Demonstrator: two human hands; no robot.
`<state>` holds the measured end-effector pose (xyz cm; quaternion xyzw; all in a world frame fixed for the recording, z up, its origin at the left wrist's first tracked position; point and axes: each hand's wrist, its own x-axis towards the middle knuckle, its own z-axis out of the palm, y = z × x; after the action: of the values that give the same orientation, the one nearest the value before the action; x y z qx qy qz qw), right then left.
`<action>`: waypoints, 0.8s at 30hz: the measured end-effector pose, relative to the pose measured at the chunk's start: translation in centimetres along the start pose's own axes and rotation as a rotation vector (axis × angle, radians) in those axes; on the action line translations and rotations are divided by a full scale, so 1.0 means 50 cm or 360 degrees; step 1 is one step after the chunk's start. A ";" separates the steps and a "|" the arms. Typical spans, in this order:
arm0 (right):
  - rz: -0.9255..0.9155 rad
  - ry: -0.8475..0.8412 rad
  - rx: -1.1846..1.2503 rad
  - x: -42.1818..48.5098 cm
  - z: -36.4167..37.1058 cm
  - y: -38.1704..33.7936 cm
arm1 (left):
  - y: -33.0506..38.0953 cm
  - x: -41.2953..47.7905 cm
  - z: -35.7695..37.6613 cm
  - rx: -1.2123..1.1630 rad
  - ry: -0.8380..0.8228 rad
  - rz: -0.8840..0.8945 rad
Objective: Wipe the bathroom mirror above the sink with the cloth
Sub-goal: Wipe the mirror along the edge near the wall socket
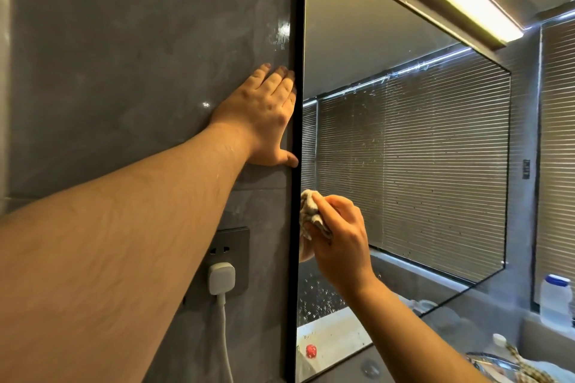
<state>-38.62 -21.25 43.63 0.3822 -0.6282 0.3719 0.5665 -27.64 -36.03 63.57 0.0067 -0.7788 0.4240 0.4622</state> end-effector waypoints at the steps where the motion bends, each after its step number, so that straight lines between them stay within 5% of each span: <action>1: 0.0006 -0.0006 0.0005 -0.014 -0.001 -0.003 | -0.001 0.000 0.000 -0.0003 0.0007 -0.0001; 24: 0.0426 -0.0363 0.0067 -0.055 -0.028 -0.062 | 0.086 -0.136 -0.007 -0.0303 -0.0411 0.0141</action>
<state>-35.06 -21.17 41.12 0.3465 -0.7258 0.4114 0.4288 -25.24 -35.66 55.90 -0.0171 -0.8679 0.3638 0.3378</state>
